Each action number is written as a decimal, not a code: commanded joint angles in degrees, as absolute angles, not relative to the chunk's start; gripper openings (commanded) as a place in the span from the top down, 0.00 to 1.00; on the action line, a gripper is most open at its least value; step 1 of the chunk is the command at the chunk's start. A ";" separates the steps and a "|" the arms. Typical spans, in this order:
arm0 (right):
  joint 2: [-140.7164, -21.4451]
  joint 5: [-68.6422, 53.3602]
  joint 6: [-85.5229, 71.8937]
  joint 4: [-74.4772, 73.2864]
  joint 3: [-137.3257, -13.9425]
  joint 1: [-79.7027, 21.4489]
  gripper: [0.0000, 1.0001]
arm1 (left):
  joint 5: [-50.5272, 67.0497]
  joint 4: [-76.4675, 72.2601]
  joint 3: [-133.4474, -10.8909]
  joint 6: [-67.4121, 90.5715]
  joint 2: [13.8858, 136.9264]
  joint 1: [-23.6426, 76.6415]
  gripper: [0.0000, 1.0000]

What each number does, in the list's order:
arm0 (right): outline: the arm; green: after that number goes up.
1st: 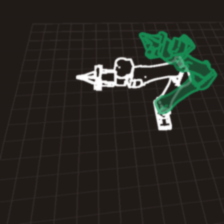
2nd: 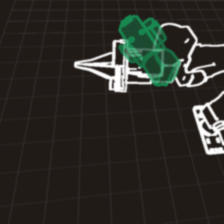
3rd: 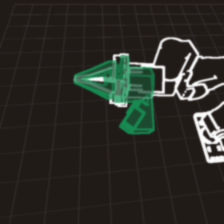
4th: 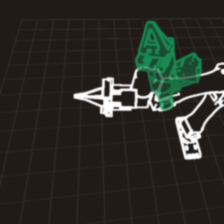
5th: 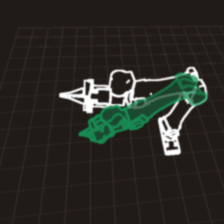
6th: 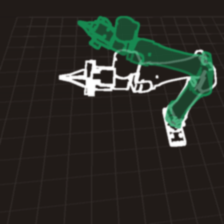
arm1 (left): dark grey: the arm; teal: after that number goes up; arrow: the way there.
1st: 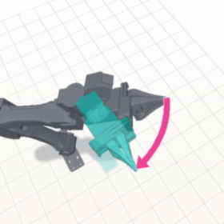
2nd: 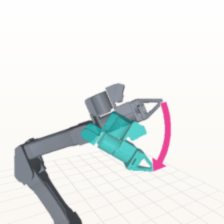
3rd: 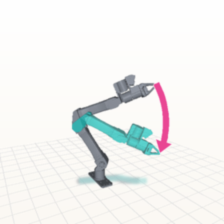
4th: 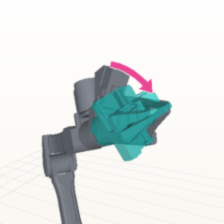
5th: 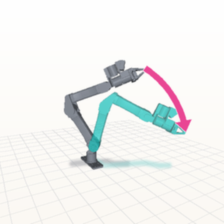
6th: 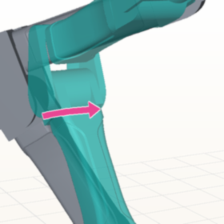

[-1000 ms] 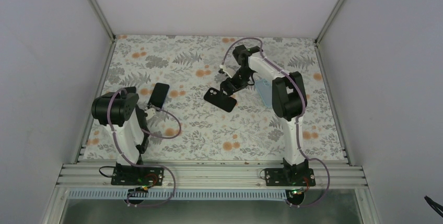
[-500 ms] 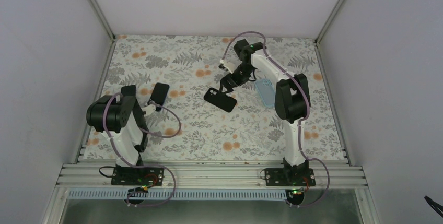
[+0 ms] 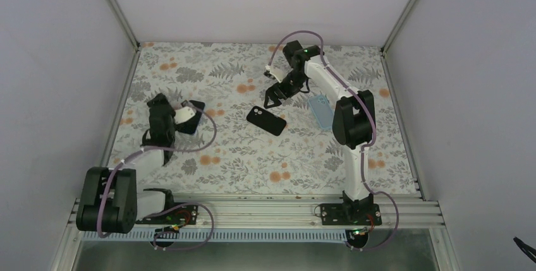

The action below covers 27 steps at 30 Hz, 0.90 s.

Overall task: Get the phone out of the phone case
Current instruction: Place the phone case at the center of the board, then reset both arms

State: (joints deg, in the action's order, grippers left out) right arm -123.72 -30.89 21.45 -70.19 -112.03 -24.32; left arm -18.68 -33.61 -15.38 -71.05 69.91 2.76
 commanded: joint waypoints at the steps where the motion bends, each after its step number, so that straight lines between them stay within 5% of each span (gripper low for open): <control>1: -123.95 -31.00 22.53 -71.34 -114.08 -24.63 0.00 | -10.73 -1.22 -26.18 -61.47 70.28 3.08 0.00; 18: -119.54 -32.38 23.55 -69.64 -109.69 -24.70 0.00 | -2.22 17.36 -40.17 -53.30 75.66 2.83 0.00; 27: -118.08 -33.35 23.55 -67.77 -107.91 -24.70 0.00 | -5.43 7.34 -40.83 -48.43 79.00 2.51 0.00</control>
State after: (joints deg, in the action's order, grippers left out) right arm -120.70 -31.44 22.55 -69.28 -109.60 -24.32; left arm -3.05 13.41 -40.62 -51.29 76.82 2.98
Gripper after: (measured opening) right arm 0.997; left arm 0.999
